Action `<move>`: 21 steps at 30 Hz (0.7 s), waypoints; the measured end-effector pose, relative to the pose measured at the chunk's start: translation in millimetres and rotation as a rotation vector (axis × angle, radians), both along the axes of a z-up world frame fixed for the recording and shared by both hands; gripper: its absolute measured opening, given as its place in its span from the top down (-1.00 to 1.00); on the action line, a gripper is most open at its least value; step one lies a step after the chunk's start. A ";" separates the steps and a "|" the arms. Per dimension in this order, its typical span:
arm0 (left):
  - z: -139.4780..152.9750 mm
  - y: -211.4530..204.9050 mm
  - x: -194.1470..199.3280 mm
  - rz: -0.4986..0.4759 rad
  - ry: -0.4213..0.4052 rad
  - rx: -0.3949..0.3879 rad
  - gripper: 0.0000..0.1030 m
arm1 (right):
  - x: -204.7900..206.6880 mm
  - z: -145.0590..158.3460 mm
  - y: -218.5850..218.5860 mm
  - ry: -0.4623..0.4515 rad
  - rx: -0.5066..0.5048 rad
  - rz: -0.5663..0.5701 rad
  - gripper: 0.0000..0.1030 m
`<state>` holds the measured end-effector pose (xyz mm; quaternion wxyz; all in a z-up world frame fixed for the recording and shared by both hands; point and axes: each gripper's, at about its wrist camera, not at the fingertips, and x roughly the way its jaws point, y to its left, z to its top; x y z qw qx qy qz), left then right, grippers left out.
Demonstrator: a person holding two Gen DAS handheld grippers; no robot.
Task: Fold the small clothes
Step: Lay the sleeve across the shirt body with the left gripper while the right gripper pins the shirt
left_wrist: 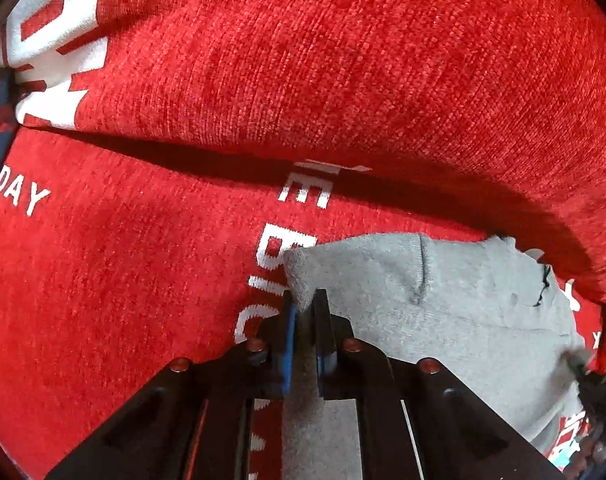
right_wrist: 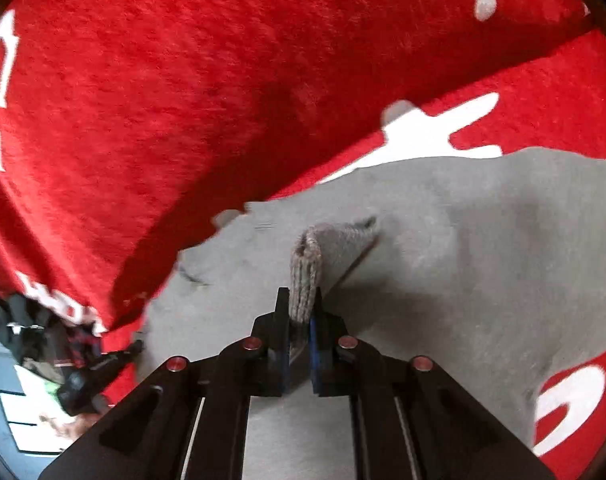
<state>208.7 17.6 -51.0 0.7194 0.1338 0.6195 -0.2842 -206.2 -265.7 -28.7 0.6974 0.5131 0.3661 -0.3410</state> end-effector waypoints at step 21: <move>45.2 37.0 -90.9 -0.127 -0.084 0.138 0.79 | -53.1 -7.6 65.4 0.115 0.135 -0.039 0.11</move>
